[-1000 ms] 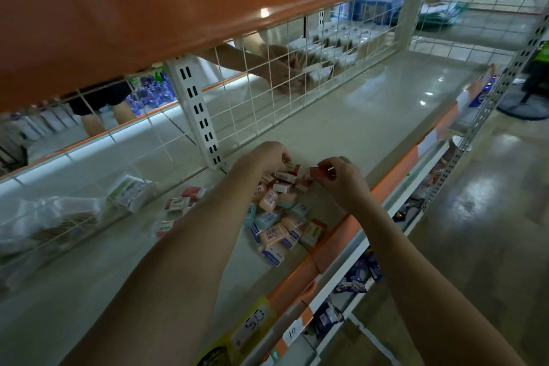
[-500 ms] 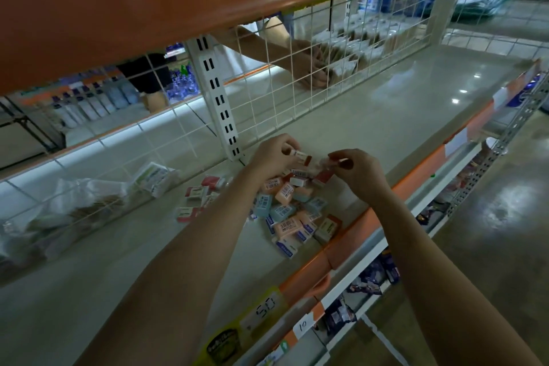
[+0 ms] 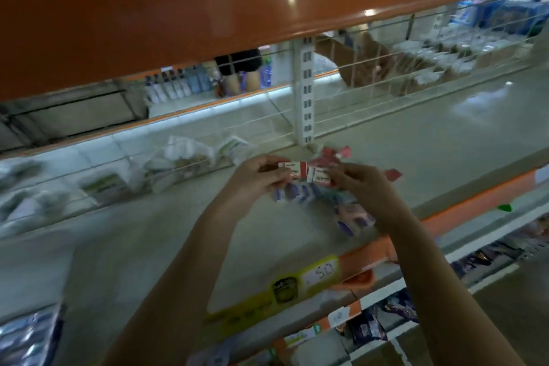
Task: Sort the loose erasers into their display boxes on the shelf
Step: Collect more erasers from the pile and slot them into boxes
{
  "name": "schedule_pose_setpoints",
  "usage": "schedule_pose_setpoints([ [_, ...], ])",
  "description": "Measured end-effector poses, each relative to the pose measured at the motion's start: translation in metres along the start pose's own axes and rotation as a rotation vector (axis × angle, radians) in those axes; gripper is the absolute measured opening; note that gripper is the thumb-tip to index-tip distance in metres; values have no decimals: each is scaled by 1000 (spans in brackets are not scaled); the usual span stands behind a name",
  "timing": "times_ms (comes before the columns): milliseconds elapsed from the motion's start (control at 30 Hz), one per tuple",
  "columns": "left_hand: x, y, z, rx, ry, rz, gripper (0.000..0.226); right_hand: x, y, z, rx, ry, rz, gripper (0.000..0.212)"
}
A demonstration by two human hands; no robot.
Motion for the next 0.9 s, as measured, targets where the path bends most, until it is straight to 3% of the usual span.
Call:
schedule_pose_setpoints([
  [333,-137,-44,-130,-44,352,-52,14,-17,-80,145,175,-365,-77,16],
  [600,-235,-70,-229,-168,489,-26,11,-42,-158,246,264,-566,-123,14],
  [900,-324,-89,-357,-95,597,-2,9,-55,-246,369,255,-683,-222,13],
])
Point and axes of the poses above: each hand's wrist, its own x-axis towards the middle knuckle, its own z-axis out of the palm, y = z × x, the point moved 1 cm from there along x, towards the middle knuckle, and after that the axes turned 12 degrees about -z, right-handed, at the moved point
